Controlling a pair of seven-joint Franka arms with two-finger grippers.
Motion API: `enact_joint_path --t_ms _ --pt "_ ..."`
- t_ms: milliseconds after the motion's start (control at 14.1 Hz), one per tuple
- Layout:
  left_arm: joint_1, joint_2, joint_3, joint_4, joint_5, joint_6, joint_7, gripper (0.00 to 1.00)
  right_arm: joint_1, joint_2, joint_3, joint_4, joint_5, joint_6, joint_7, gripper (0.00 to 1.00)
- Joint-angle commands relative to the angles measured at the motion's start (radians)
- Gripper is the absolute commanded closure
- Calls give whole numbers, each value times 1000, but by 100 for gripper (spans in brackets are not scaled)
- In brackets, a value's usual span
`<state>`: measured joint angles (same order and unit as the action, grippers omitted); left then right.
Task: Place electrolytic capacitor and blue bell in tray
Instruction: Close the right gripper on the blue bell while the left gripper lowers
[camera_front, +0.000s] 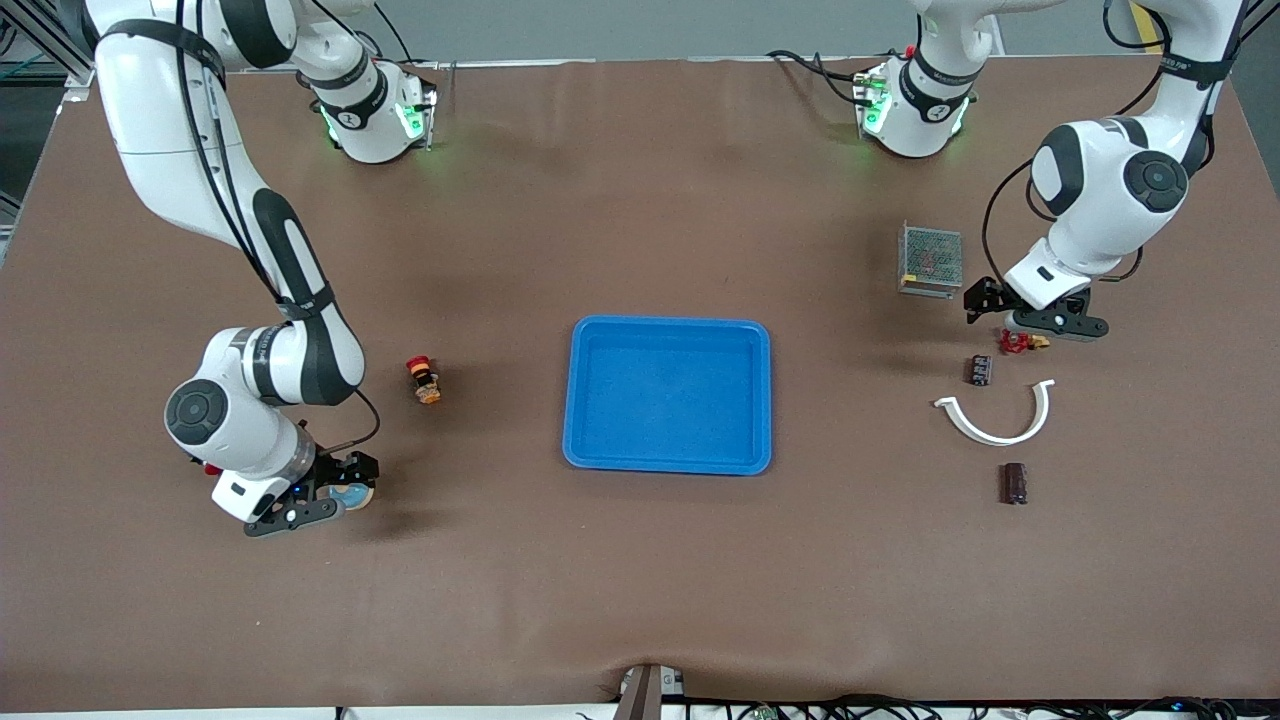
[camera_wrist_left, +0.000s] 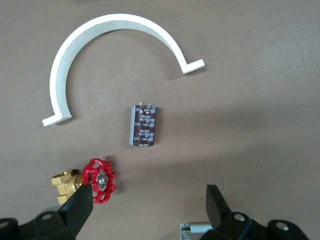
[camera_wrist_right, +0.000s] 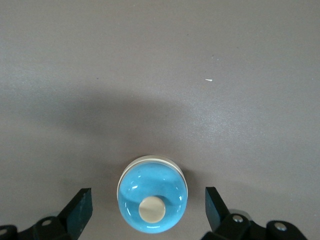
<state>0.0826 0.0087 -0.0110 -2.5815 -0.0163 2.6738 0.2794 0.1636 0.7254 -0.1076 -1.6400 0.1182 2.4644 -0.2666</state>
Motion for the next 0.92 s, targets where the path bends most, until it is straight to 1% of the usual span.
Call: enact_joint_path --t_ms 0,495,637,849 --pt "8 22 -4 -9 18 55 14 0 -12 29 5 34 24 -4 -28 0" --pt "9 57 -4 -3 18 84 17 0 -13 49 6 40 28 14 -28 0" --pt "34 66 -4 -3 18 97 33 0 -12 51 6 40 47 31 -26 0" --pt "37 83 -4 -3 18 113 53 0 -12 55 6 40 55 31 -26 0"
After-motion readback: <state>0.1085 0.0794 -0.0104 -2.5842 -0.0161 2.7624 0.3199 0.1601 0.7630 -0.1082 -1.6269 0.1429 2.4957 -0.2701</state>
